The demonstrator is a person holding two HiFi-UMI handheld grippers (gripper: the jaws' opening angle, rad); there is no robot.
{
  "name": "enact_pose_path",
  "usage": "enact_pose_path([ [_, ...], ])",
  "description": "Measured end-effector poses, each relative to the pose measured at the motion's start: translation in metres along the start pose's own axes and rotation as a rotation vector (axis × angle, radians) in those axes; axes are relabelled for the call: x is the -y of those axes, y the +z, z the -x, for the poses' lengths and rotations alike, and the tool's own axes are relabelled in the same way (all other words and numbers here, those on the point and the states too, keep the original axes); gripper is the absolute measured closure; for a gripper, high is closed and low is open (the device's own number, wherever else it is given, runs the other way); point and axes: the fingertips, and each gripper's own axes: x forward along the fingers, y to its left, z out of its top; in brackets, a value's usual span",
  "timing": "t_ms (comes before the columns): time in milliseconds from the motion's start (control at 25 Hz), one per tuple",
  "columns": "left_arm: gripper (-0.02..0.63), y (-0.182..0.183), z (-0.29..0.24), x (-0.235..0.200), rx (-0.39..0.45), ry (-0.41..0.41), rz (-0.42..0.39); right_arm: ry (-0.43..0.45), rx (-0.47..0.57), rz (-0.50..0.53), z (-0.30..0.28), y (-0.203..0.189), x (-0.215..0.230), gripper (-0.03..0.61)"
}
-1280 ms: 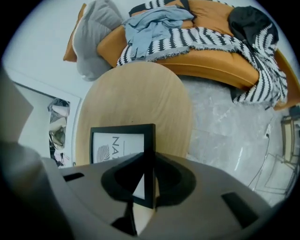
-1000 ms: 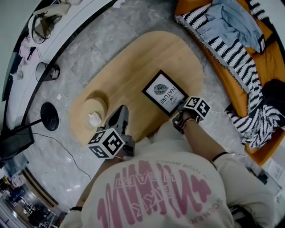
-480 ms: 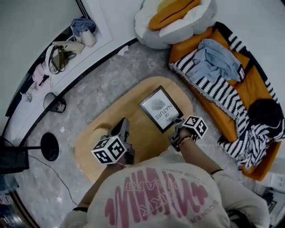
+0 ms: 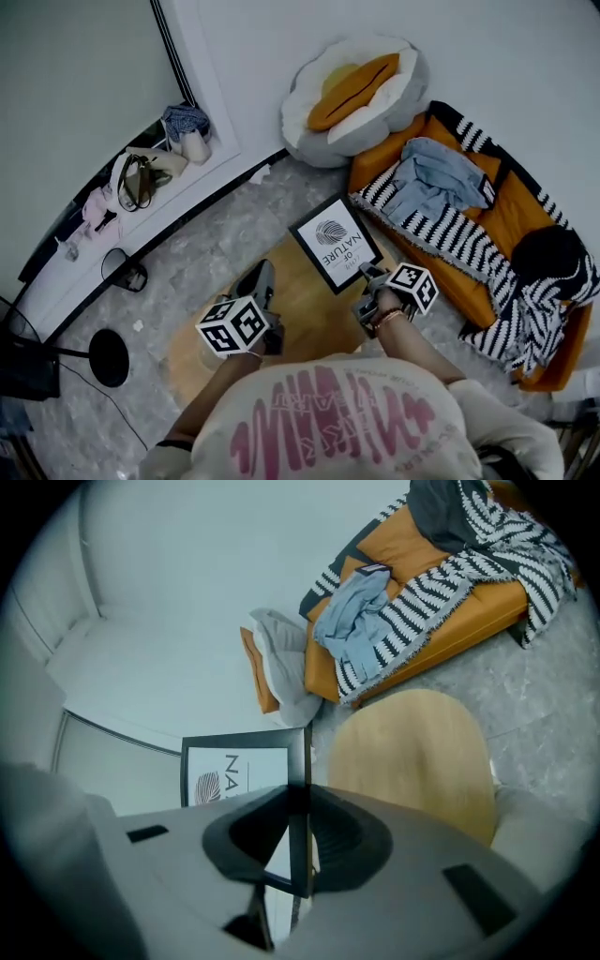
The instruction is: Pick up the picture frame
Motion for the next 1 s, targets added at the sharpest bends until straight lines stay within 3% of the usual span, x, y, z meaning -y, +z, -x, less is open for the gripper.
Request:
enact_pose_path([
  [360,0.611,0.030,0.018,0.046,0.076,-0.103,-0.024,0.240,0.084,0.007,0.050,0.018,-0.080,0.503],
  [640,0.611,0.019,0.032,0.098,0.147,-0.120,-0.042,0.393,0.082,0.032,0.106,0.037,-0.099,0.503],
  [1000,0.611,0.023,0.064,0.128,0.190,-0.121,-0.030,0.465,0.037,0.040,0.139,0.032,-0.116,0.502],
])
